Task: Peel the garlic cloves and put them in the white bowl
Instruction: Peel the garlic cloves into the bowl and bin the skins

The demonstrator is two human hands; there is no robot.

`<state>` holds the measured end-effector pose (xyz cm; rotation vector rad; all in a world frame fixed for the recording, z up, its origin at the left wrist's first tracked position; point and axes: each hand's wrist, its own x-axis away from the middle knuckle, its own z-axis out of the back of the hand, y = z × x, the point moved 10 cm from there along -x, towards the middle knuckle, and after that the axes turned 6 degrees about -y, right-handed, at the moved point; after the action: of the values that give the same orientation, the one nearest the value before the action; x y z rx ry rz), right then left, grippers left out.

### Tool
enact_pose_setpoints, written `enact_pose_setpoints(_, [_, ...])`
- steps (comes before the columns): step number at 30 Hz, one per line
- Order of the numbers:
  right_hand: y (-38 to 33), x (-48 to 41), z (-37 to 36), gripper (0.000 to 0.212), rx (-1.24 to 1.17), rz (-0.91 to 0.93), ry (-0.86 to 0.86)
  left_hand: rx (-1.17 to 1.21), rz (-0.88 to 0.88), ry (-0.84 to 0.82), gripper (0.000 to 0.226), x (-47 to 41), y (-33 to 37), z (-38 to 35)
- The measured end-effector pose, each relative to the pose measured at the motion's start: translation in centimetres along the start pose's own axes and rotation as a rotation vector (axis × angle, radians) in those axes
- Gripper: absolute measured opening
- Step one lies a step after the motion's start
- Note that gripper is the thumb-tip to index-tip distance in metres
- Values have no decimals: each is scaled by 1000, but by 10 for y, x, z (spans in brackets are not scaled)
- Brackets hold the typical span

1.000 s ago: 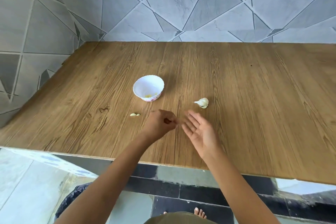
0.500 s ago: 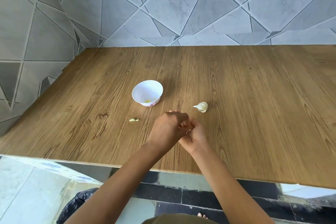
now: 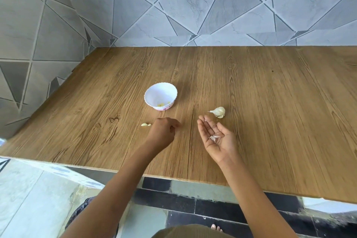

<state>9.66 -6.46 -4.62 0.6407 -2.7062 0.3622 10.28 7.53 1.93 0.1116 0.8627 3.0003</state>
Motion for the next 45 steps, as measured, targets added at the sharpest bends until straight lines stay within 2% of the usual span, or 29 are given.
enact_pose_setpoints(5, [-6,2,5,50,-24,17,15,-73,-51,-12,20,2,12,-18])
enact_pose_setpoints(9, [-5,3,6,47,-2,6,34,-231,-33,-40,20,-4,22,-28])
enact_pose_setpoints(11, [-4,4,5,43,15,-5,35,-173,25,7,14,-12,14,-18])
enact_pose_setpoints(14, [2,5,3,39,58,-26,47,171,78,75,13,-13,1,3])
enact_pose_setpoints(17, [11,1,2,38,83,-34,69,321,-52,16,17,-8,27,13])
enact_pose_setpoints(20, [18,0,-6,45,112,-33,78,163,-261,-103,18,4,68,3])
enact_pose_setpoints(22, [21,0,-13,48,114,-38,72,30,-282,-94,23,10,76,-3])
enact_pose_setpoints(24, [25,0,-17,44,113,-46,69,60,-249,-33,22,14,72,3])
enact_pose_setpoints(27, [29,-3,-16,35,110,-54,53,312,-165,33,19,19,52,14])
enact_pose_setpoints(31, [42,-7,-20,34,148,-127,-7,584,78,195,18,42,-2,30])
enact_pose_setpoints(35, [67,-10,-24,36,299,-236,-56,679,314,386,19,89,-54,37])
enact_pose_setpoints(38, [93,-10,-26,38,363,-307,-77,705,434,462,21,127,-78,37])
enact_pose_setpoints(45, [217,12,-37,35,378,-643,-148,852,654,777,20,242,-141,49])
